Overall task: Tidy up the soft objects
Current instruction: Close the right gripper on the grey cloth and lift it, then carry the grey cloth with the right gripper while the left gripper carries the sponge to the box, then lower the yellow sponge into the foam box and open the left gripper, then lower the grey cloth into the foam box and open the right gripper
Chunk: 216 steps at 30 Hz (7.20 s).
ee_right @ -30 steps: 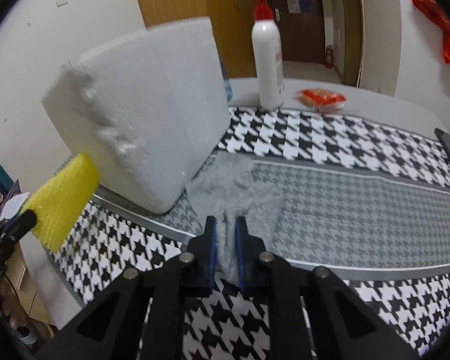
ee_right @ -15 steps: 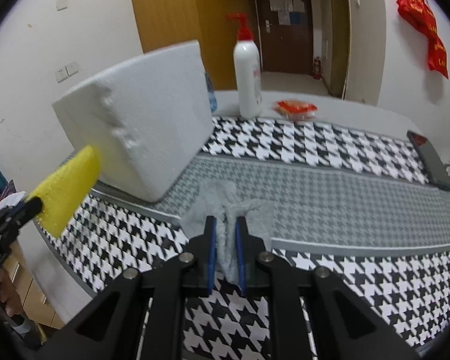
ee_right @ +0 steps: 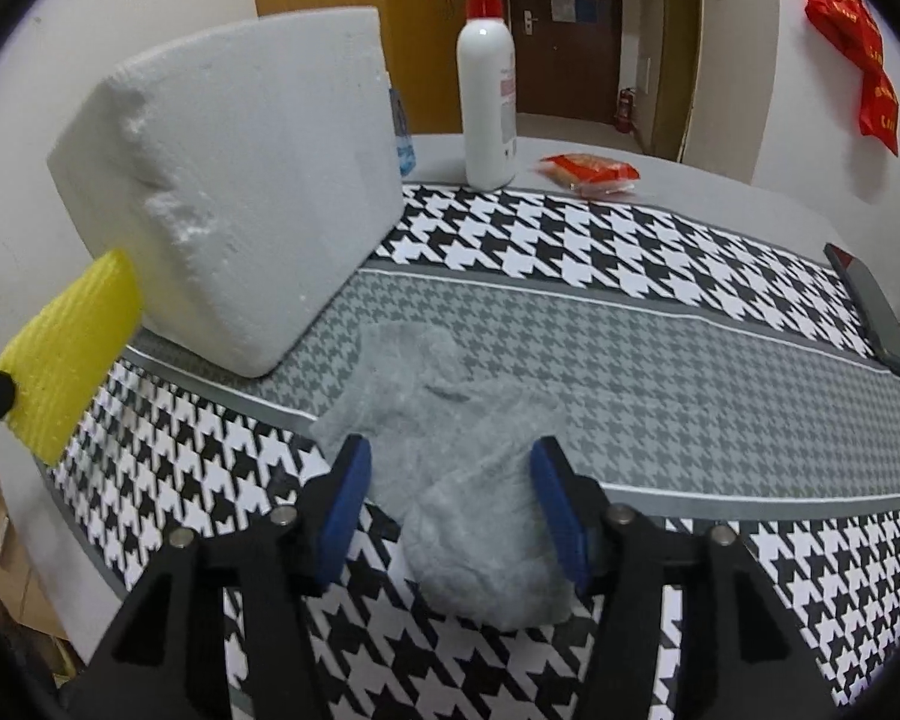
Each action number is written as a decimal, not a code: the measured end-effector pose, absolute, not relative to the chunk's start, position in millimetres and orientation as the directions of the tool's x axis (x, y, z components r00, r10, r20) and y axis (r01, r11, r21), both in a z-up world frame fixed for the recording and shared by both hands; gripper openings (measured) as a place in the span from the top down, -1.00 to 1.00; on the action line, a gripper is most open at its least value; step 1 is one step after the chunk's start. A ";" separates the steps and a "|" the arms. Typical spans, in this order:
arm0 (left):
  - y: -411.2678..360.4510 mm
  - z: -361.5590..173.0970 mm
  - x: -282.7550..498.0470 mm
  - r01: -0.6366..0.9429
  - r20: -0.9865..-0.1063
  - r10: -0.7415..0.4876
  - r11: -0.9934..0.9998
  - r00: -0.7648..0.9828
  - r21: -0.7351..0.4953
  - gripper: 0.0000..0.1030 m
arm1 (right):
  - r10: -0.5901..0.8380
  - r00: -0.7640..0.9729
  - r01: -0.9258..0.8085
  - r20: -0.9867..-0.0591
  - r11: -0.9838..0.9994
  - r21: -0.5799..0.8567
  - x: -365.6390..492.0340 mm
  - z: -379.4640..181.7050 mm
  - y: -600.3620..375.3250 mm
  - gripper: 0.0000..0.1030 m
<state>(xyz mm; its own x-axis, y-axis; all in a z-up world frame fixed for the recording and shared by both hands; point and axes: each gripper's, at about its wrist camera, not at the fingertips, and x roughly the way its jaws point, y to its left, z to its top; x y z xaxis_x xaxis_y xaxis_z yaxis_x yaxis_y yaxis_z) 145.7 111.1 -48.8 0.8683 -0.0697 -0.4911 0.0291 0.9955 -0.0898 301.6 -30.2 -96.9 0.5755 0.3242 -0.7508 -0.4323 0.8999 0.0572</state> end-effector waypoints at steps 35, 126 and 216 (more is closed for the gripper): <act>116.6 -55.8 149.2 0.036 -0.499 -0.087 0.993 0.862 -0.112 0.80 | 0.294 0.578 -0.435 -0.761 0.900 0.017 306.4 -99.9 -23.9 0.62; 135.3 79.0 132.7 0.002 -0.250 0.008 0.999 0.968 0.043 0.80 | 0.671 0.656 -0.696 -0.346 0.715 0.068 238.6 71.7 24.4 0.65; 219.1 58.1 181.0 -0.147 -0.293 0.147 0.989 0.945 0.022 -0.98 | 0.594 0.695 -0.630 -0.406 0.775 0.056 288.9 71.7 89.5 0.65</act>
